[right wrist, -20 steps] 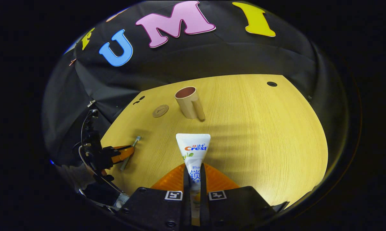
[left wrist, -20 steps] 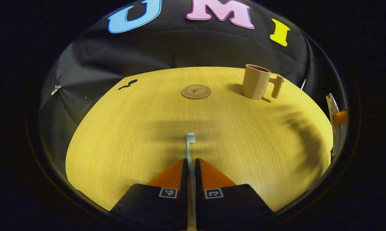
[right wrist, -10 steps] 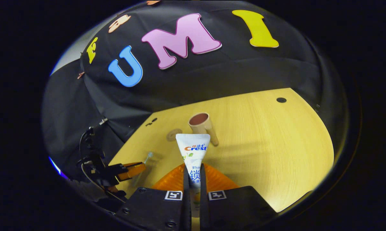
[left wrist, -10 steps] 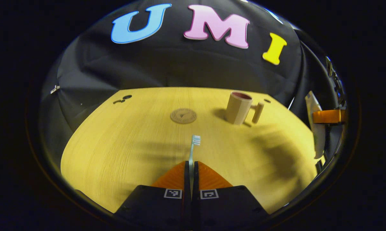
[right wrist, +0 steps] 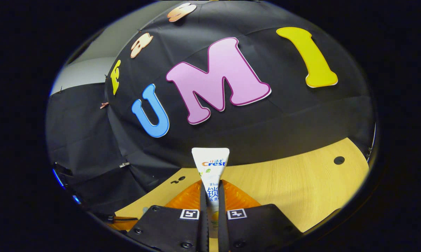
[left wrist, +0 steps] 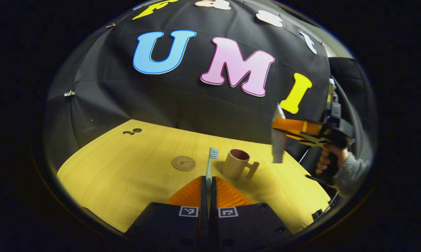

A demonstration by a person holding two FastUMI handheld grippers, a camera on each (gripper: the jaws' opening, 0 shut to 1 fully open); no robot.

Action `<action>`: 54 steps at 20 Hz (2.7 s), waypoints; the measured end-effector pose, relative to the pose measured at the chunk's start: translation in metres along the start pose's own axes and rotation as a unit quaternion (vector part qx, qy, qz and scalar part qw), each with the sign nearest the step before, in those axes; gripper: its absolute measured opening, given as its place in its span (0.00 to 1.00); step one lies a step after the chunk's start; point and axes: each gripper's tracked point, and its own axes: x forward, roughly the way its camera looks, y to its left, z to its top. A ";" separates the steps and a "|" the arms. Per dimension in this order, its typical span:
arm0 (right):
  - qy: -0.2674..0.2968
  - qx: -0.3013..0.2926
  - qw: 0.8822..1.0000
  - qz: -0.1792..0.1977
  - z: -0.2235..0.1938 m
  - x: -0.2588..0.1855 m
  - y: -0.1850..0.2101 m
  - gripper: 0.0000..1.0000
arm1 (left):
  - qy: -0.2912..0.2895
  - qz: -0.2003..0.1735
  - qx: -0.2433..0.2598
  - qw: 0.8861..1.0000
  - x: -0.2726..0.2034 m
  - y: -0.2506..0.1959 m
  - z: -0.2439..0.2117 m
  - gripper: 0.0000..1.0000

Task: Put the toothbrush and toothpaste on the desktop into the cup, then pick up the cup and place it on the coaster on the desktop.

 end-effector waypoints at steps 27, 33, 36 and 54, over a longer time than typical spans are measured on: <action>0.106 -0.083 0.990 -0.041 -0.123 0.081 -0.052 0.20 | -0.008 0.011 -0.048 0.999 -0.046 -0.039 -0.010 0.06; 0.081 -0.065 0.993 -0.052 -0.107 0.070 -0.051 0.26 | -0.025 -0.008 -0.056 0.998 -0.039 -0.053 0.005 0.06; 0.054 -0.040 0.996 -0.060 -0.079 0.062 -0.055 0.40 | -0.051 -0.022 -0.062 0.997 -0.020 -0.059 0.029 0.06; 0.077 -0.052 0.992 -0.089 -0.082 -0.112 -0.069 0.43 | -0.205 -0.063 -0.162 0.963 0.193 -0.078 0.128 0.06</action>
